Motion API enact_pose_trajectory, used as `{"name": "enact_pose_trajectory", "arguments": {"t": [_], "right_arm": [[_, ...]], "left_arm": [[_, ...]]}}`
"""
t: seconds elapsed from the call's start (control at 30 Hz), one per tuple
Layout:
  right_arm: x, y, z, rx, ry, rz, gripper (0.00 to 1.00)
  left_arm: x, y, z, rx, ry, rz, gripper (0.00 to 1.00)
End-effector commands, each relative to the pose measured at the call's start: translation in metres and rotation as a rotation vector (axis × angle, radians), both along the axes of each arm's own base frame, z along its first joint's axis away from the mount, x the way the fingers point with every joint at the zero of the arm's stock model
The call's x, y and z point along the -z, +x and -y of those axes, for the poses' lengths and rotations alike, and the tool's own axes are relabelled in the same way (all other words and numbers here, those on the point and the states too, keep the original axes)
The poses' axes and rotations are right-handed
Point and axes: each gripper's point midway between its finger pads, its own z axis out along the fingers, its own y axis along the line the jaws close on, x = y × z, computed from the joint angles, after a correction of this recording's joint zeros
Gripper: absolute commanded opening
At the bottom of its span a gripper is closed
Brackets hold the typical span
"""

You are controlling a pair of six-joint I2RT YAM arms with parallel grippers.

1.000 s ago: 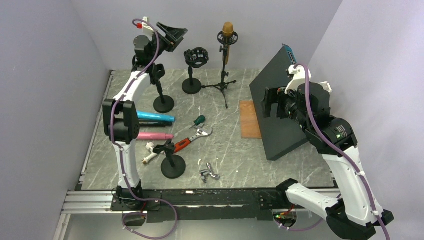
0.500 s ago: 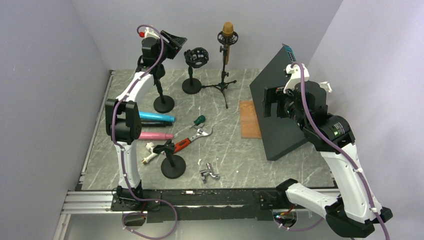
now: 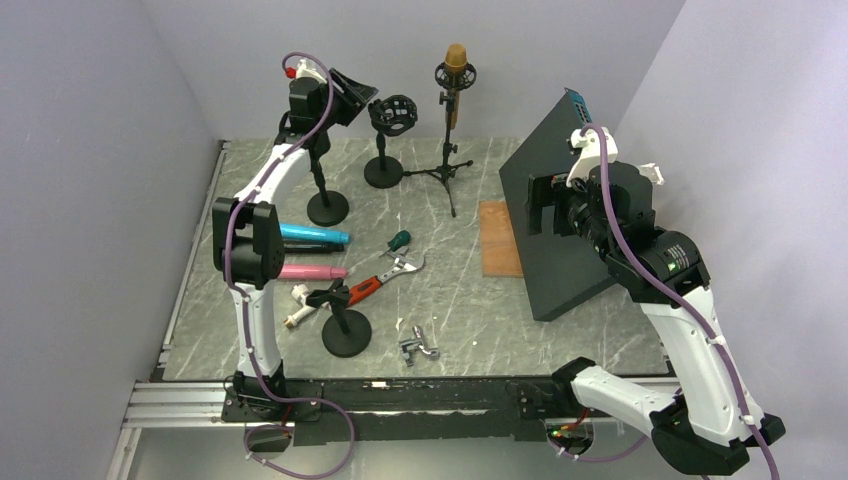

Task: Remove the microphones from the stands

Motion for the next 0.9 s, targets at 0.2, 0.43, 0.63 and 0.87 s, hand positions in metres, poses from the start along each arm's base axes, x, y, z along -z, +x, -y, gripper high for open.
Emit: {"name": "enact_pose_trajectory", "arguments": {"t": [0.2, 0.43, 0.63, 0.87], "right_arm": [[-0.012, -0.003, 0.003, -0.001, 0.006, 0.05, 1.0], [-0.011, -0.002, 0.003, -0.001, 0.0, 0.046, 1.0], [-0.009, 0.0, 0.002, -0.005, -0.008, 0.039, 1.0], [-0.006, 0.003, 0.001, -0.009, -0.019, 0.027, 1.0]], "left_arm": [[0.028, -0.002, 0.008, 0.009, 0.127, -0.046, 0.54], [0.064, -0.007, -0.002, -0.027, 0.198, -0.152, 0.47], [0.096, -0.015, -0.012, -0.059, 0.281, -0.259, 0.43], [0.126, -0.026, -0.023, -0.074, 0.372, -0.325, 0.43]]}}
